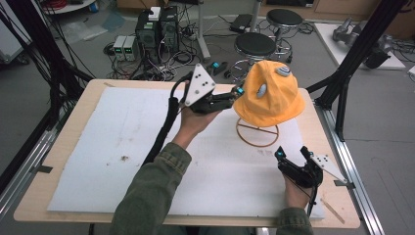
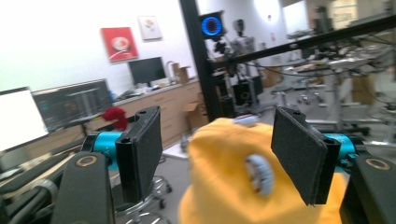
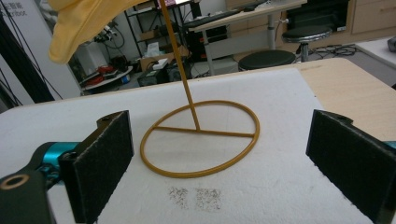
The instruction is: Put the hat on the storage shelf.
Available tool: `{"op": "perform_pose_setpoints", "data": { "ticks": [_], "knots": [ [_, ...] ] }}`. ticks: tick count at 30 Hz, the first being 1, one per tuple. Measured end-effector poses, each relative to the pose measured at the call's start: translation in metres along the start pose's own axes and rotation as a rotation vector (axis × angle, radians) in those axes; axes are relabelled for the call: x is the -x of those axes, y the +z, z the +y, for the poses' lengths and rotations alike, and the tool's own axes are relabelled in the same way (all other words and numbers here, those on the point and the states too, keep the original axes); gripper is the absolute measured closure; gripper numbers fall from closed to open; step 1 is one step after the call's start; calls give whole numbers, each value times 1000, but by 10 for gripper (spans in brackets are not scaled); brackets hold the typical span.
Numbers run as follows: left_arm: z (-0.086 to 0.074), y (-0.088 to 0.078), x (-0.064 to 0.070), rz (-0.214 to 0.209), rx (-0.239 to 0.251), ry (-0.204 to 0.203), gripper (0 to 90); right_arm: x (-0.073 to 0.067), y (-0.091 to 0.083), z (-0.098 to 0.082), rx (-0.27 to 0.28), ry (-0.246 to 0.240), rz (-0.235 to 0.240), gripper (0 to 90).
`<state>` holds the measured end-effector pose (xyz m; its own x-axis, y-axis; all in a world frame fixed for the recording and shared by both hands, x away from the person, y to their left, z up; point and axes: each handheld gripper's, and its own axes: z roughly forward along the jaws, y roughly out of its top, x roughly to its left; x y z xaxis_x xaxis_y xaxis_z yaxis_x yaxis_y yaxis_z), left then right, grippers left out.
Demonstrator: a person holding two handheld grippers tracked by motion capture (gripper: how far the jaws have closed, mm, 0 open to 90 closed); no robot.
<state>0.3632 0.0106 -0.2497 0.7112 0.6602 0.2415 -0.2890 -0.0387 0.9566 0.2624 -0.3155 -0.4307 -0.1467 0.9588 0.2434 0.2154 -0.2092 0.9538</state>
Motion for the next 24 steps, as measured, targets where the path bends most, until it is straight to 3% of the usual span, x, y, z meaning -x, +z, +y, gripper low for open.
{"op": "perform_pose_setpoints", "data": {
  "ticks": [1, 8, 11, 12, 15, 16, 18, 24],
  "knots": [
    [0, 0, 0, 0, 0, 0, 338, 0, 0, 0, -3, -6, -2, 62],
    [-5, -30, -29, 116, 2, 2, 337, 0, 0, 0, -7, -2, -3, 62],
    [-8, -37, -35, 142, -3, 1, 331, 0, 0, 0, -7, -1, -2, 62],
    [-10, -45, -42, 171, -11, 3, 330, 0, 0, 0, -5, 1, -3, 62],
    [-13, -53, -48, 205, -10, 5, 337, 0, 0, 0, -6, -7, -4, 62],
    [-16, -62, -53, 243, -13, 9, 338, 0, 0, 0, -4, -10, -7, 62],
    [-17, -66, -56, 253, -15, 8, 338, 0, 0, 0, -6, -12, -8, 62],
    [-21, -95, -71, 340, -12, 5, 333, 0, -1, 0, -13, -12, -4, 87]
  ]
}}
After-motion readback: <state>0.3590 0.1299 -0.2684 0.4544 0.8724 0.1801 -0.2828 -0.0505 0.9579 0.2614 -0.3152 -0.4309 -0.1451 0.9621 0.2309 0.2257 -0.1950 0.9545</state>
